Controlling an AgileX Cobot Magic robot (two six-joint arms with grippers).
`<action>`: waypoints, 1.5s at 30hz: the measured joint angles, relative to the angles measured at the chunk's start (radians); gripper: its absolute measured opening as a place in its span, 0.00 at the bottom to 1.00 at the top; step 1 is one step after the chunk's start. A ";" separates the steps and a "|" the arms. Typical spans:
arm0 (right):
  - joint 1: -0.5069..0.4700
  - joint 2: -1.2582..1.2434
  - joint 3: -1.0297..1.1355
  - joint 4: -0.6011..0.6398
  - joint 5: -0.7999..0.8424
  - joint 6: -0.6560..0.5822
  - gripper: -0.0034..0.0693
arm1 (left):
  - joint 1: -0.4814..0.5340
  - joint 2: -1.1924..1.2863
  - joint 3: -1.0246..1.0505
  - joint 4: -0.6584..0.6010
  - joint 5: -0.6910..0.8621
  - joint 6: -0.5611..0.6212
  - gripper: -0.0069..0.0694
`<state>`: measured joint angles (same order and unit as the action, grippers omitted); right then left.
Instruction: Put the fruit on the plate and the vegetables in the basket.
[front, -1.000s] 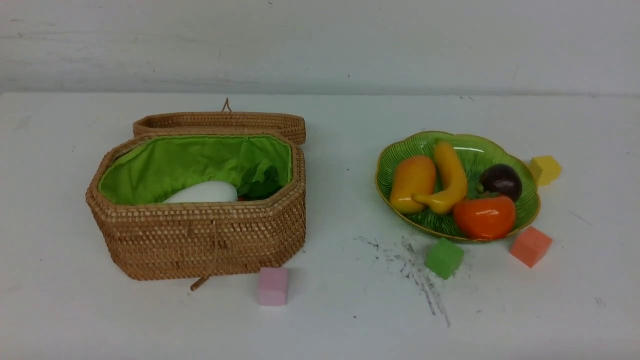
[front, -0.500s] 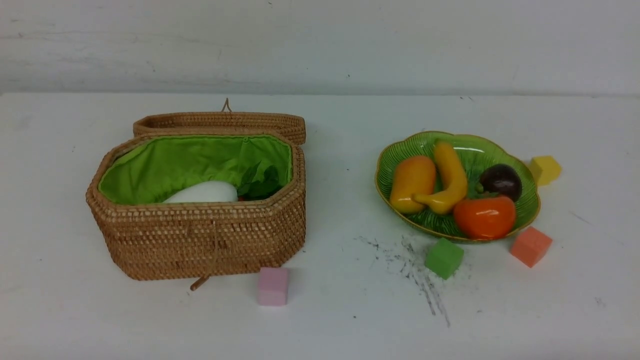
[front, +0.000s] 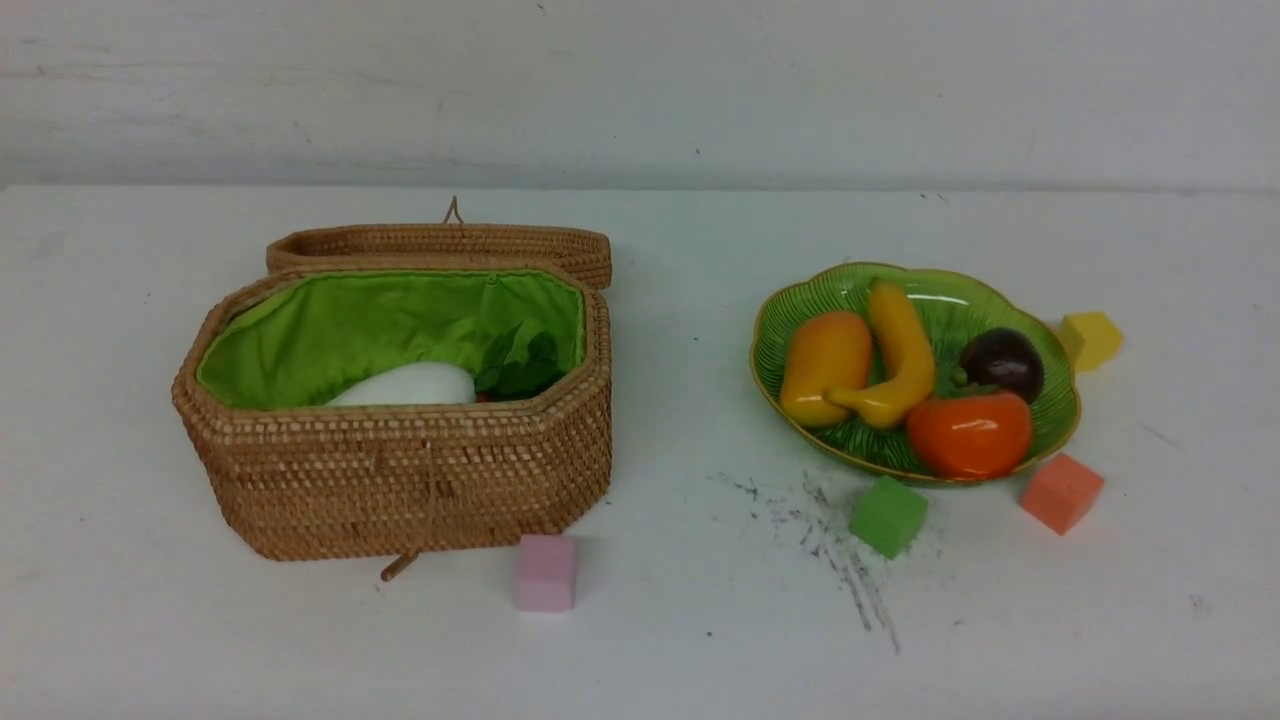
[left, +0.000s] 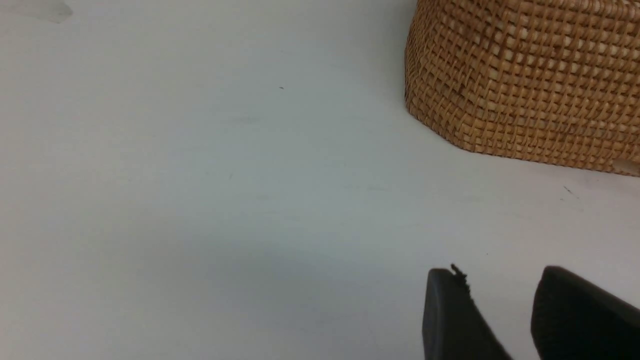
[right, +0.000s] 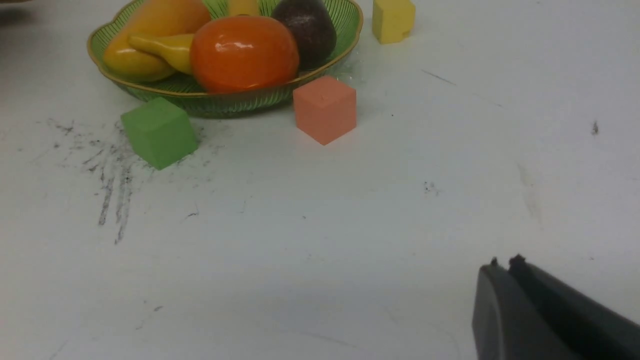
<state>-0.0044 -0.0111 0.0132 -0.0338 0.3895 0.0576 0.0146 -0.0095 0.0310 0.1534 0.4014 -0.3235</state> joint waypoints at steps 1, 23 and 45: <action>0.000 0.000 0.000 0.000 0.000 0.000 0.10 | 0.000 0.000 0.000 0.000 0.000 0.000 0.40; 0.000 0.000 0.000 0.000 -0.001 0.000 0.14 | -0.054 0.000 0.000 0.000 -0.001 0.000 0.40; 0.000 0.000 0.000 0.000 -0.002 0.000 0.20 | -0.055 0.000 0.000 0.000 -0.002 0.000 0.40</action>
<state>-0.0044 -0.0111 0.0132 -0.0338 0.3874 0.0576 -0.0401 -0.0095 0.0310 0.1534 0.3992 -0.3235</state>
